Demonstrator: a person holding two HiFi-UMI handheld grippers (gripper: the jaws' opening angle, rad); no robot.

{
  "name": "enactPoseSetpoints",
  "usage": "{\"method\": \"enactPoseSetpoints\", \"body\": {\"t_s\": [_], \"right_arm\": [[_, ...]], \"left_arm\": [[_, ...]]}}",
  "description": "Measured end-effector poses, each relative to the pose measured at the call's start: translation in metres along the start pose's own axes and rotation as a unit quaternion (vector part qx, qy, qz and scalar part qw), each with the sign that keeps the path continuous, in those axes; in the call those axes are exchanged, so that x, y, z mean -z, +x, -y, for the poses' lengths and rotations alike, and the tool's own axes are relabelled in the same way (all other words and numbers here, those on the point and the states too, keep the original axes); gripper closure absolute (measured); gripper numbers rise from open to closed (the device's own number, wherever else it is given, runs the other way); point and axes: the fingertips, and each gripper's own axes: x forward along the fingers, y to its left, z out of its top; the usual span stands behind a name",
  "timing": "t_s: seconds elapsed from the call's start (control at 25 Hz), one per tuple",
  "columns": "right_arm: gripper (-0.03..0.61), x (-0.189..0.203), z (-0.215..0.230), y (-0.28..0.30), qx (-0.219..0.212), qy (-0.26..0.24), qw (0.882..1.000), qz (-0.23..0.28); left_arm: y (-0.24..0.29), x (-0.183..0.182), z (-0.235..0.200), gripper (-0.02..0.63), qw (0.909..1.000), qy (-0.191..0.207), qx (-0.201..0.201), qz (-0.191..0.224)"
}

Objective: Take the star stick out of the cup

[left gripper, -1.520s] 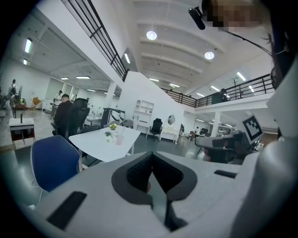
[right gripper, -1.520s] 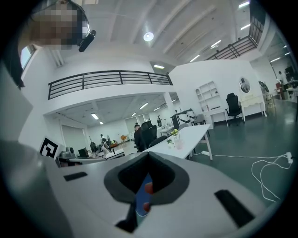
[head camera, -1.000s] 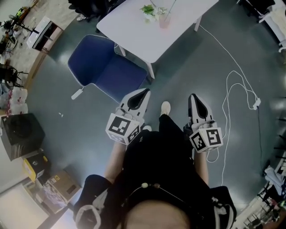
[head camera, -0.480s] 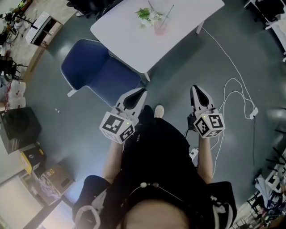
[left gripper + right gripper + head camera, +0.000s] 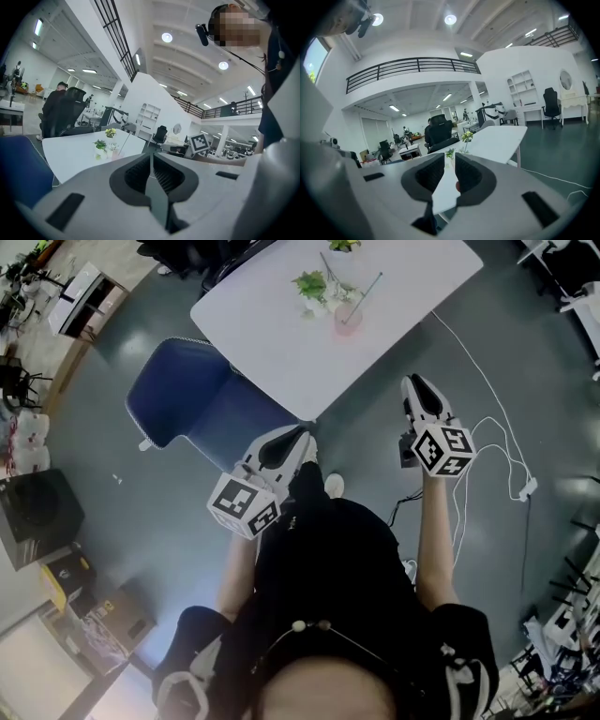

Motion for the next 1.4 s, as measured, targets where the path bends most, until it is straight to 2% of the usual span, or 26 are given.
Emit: {"method": "enactPoseSetpoints", "body": {"t_s": [0.2, 0.52, 0.8, 1.08, 1.16, 1.24, 1.4], "right_arm": [[0.502, -0.01, 0.018, 0.084, 0.008, 0.019, 1.0, -0.014], [0.499, 0.006, 0.048, 0.181, 0.013, 0.057, 0.995, -0.078], [0.485, 0.019, 0.071, 0.242, 0.002, 0.063, 0.989, -0.136], [0.48, 0.044, 0.081, 0.289, -0.013, 0.068, 0.98, -0.185], [0.497, 0.048, 0.083, 0.295, -0.007, 0.068, 0.979, -0.192], [0.54, 0.048, 0.083, 0.296, -0.002, 0.069, 0.979, -0.191], [0.558, 0.042, 0.076, 0.294, -0.009, 0.07, 0.982, -0.175]], "left_arm": [[0.017, -0.024, -0.048, 0.606, 0.9999, 0.009, 0.014, 0.001], [0.025, -0.036, -0.094, 0.594, 0.9998, -0.004, -0.003, -0.02], [0.027, -0.047, -0.113, 0.594, 0.9979, -0.025, -0.06, -0.008], [0.025, -0.046, -0.127, 0.594, 0.9916, -0.039, -0.123, -0.002], [0.023, -0.047, -0.13, 0.594, 0.9896, -0.043, -0.137, 0.002], [0.021, -0.048, -0.132, 0.594, 0.9879, -0.046, -0.148, 0.006], [0.021, -0.049, -0.135, 0.594, 0.9867, -0.047, -0.155, 0.01]]}}
